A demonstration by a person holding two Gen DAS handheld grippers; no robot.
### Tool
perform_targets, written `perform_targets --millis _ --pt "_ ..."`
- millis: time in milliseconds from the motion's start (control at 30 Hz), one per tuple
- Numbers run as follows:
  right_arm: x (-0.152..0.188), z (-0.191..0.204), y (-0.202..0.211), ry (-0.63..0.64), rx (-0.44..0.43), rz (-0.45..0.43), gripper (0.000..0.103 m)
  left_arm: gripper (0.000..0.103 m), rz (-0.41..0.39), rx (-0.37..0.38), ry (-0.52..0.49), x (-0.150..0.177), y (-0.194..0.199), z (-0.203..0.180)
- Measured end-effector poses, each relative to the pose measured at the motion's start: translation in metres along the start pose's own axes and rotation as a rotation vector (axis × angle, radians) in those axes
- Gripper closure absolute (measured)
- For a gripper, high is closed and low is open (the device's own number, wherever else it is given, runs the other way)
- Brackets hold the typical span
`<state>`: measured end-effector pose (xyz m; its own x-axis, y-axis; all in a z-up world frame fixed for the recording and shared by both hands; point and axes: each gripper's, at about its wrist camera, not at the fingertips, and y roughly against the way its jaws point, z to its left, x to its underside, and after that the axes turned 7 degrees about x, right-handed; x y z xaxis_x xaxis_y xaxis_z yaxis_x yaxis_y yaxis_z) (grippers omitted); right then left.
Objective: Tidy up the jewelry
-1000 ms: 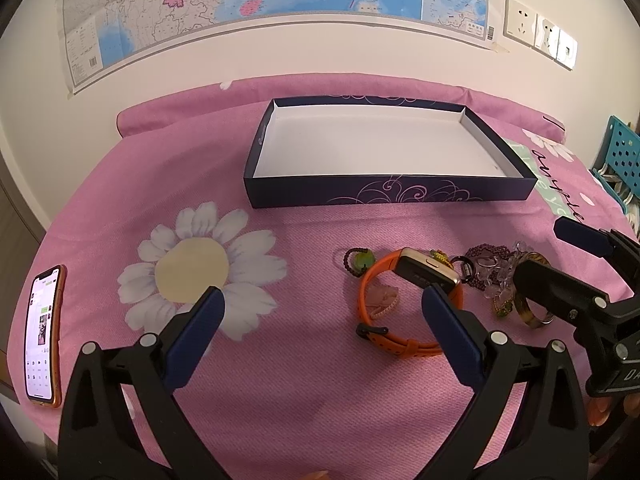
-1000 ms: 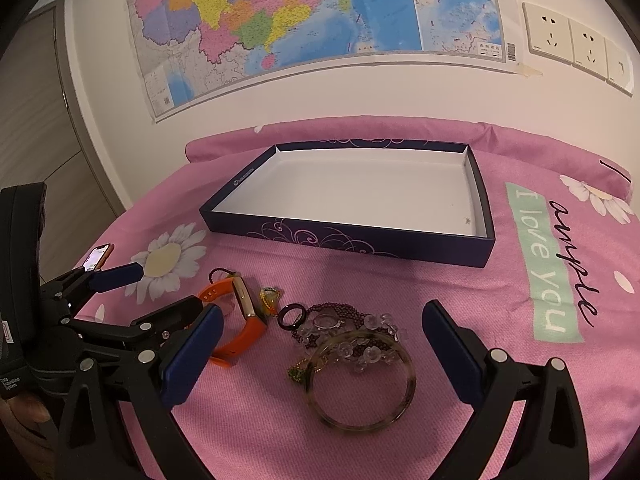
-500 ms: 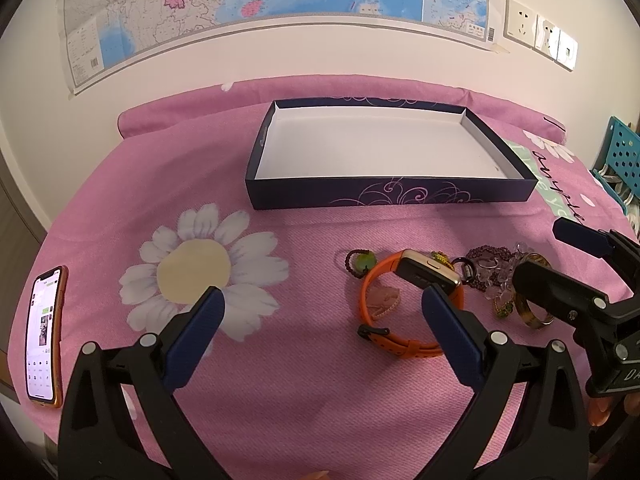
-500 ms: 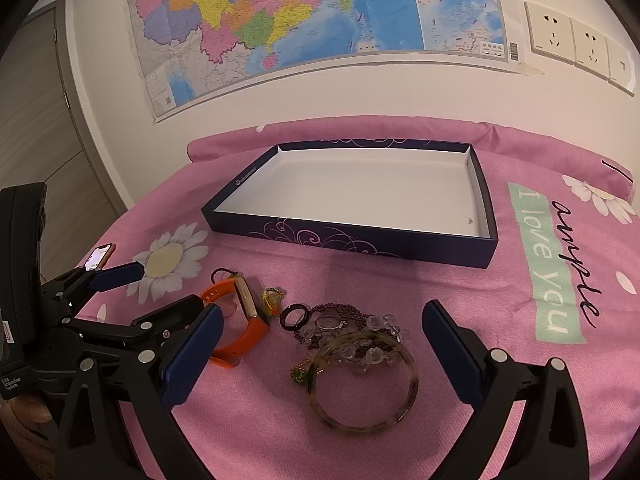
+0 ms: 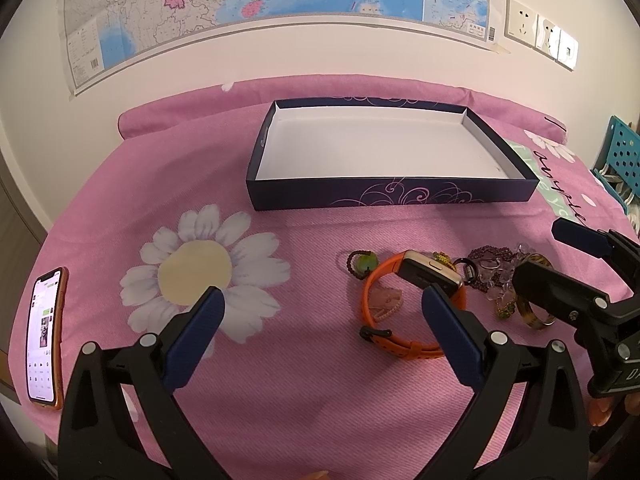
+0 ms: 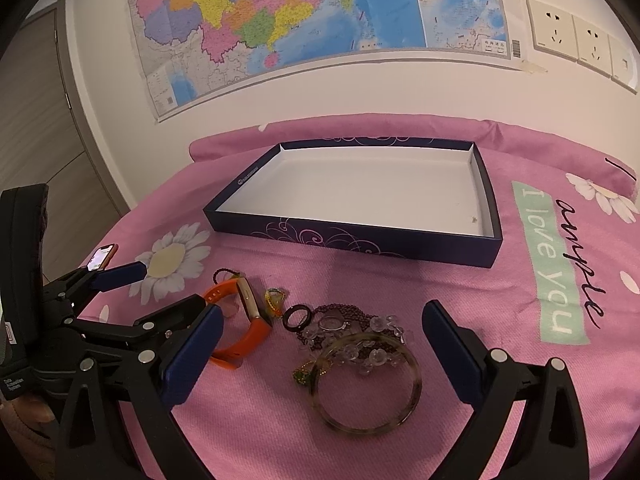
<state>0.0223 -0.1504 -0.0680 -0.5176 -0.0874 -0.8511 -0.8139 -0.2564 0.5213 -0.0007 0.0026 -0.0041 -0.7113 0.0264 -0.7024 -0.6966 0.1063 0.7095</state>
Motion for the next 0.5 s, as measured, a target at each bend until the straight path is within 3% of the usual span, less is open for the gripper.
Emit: perform_targets --millis 500 --pt "-0.0004 -0.0010 -0.0030 -0.002 -0.013 0.009 0.007 0.006 0.008 0.005 -0.002 0.0008 -0.0037 -0.0018"
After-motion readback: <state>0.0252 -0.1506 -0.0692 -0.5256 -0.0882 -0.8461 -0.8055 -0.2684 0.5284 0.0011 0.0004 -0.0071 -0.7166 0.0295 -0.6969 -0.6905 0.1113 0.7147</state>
